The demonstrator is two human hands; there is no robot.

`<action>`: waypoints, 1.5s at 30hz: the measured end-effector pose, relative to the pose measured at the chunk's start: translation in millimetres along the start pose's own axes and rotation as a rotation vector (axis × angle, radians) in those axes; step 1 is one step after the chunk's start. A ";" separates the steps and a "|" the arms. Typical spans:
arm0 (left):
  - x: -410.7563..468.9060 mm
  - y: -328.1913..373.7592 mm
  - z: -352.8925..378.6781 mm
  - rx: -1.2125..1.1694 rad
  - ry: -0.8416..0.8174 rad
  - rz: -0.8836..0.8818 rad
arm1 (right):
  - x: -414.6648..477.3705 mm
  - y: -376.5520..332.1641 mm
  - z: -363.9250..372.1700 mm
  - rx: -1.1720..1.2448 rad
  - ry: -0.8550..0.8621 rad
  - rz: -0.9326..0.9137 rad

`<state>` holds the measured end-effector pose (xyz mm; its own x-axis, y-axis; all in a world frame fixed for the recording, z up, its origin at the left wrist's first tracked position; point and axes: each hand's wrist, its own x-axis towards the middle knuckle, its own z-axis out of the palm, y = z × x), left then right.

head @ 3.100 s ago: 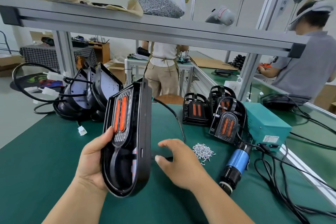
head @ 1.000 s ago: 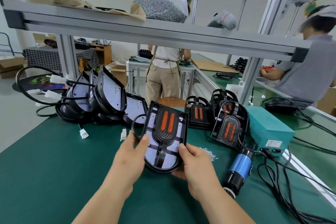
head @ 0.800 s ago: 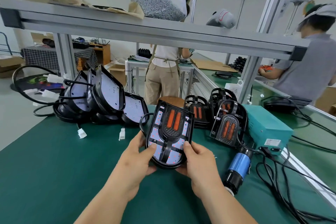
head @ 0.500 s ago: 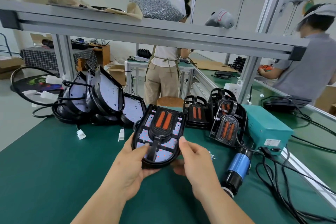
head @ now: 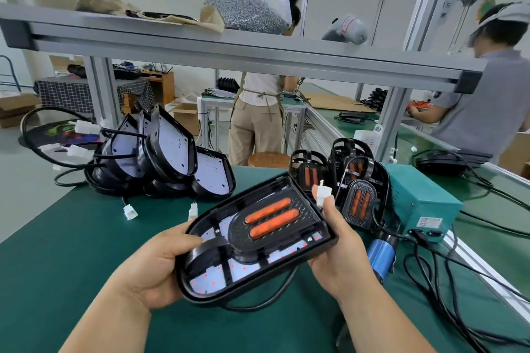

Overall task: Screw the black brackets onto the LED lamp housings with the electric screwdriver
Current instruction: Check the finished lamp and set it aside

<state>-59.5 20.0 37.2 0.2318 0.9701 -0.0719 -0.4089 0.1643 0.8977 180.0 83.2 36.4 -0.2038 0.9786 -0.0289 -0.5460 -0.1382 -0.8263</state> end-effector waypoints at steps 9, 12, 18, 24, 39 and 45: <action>-15.5 10.7 -10.2 -0.023 0.012 0.028 | 1.2 -4.1 -1.3 -0.030 -0.001 -0.171; -18.1 10.6 -10.0 -0.004 -0.062 -0.023 | -0.8 -5.8 3.8 -0.060 0.038 -0.152; -13.9 11.3 -5.2 0.030 -0.088 -0.036 | -5.5 0.8 10.1 -0.232 -0.025 0.205; 4.8 1.8 9.6 0.056 0.208 0.088 | 0.4 3.0 7.0 -0.143 0.205 0.009; 30.9 -30.1 54.2 0.203 0.461 0.263 | -3.9 18.3 24.9 -0.184 0.200 -0.147; 19.6 -17.4 29.6 0.033 0.242 0.097 | 0.1 13.0 14.1 -0.355 0.248 -0.163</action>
<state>-21.7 30.9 33.1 -0.0263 0.9962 -0.0829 -0.3888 0.0662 0.9189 161.4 79.3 33.6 0.0857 0.9961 0.0196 -0.2337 0.0392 -0.9715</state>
